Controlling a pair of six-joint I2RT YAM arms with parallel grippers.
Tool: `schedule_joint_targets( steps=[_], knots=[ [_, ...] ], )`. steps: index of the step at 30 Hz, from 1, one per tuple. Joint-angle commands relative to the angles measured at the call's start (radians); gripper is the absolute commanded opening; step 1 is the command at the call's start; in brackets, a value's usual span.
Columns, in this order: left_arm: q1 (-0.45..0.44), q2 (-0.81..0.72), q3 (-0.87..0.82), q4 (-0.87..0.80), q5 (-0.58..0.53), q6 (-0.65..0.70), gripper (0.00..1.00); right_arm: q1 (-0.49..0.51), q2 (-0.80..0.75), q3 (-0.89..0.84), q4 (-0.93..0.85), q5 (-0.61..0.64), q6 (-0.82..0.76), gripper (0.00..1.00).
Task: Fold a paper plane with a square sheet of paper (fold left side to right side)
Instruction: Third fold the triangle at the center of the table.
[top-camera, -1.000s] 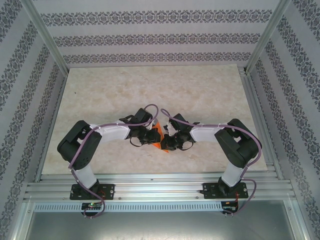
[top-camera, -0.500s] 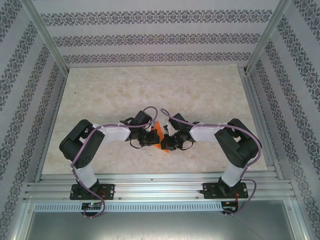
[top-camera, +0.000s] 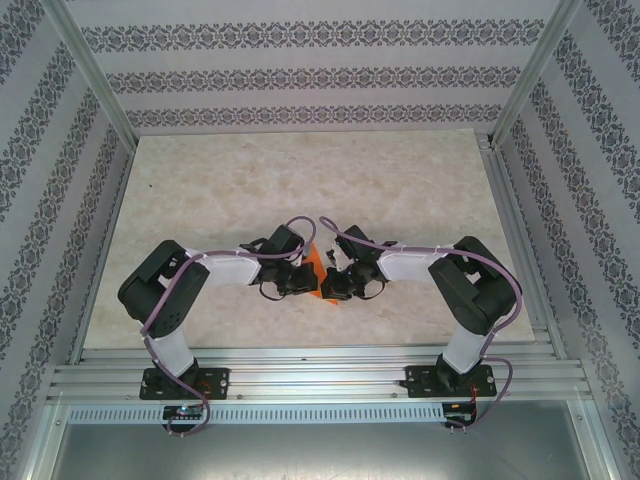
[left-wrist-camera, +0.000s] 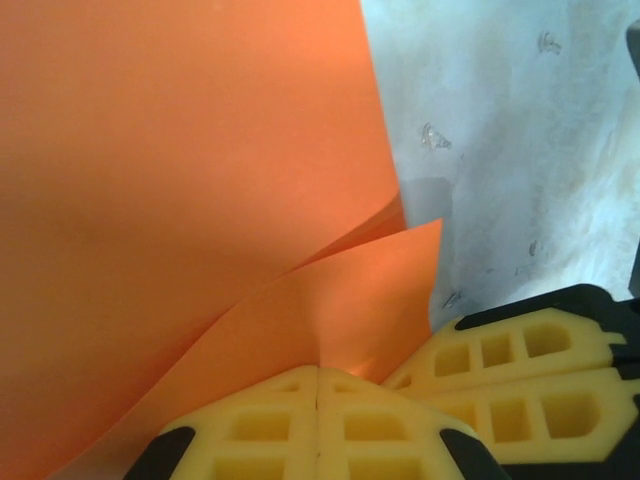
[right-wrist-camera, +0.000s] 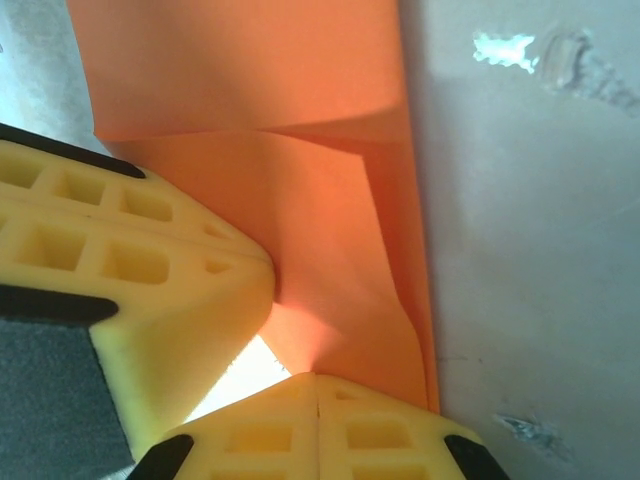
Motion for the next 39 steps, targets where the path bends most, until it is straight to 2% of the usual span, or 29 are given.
schedule_joint_targets(
  steps=[1,12,16,21,25,28,33,39],
  knots=[
    [0.059,-0.017,-0.043,-0.187,-0.133,0.067,0.07,0.003,0.061,-0.031,-0.124,0.151,-0.015,0.06],
    [0.219,-0.061,-0.087,-0.242,-0.168,0.174,0.09,0.006,0.068,-0.016,-0.158,0.149,-0.039,0.06],
    [0.231,-0.113,-0.069,-0.267,-0.155,0.196,0.09,0.006,0.058,-0.012,-0.146,0.145,-0.034,0.06],
    [0.219,-0.242,-0.058,-0.253,-0.096,0.200,0.09,0.008,0.058,-0.004,-0.139,0.138,-0.028,0.06],
    [0.163,-0.285,-0.042,-0.201,-0.004,0.186,0.10,0.009,0.057,-0.002,-0.131,0.135,-0.021,0.06],
    [0.114,-0.240,-0.023,-0.149,0.034,0.161,0.09,0.010,0.053,-0.004,-0.123,0.134,-0.012,0.06],
    [0.068,-0.107,0.007,-0.098,0.029,0.136,0.09,0.015,0.042,-0.005,-0.105,0.135,0.010,0.06],
    [0.047,-0.025,0.030,-0.117,-0.045,0.134,0.08,0.017,-0.015,0.000,-0.086,0.135,0.056,0.06]
  ],
)
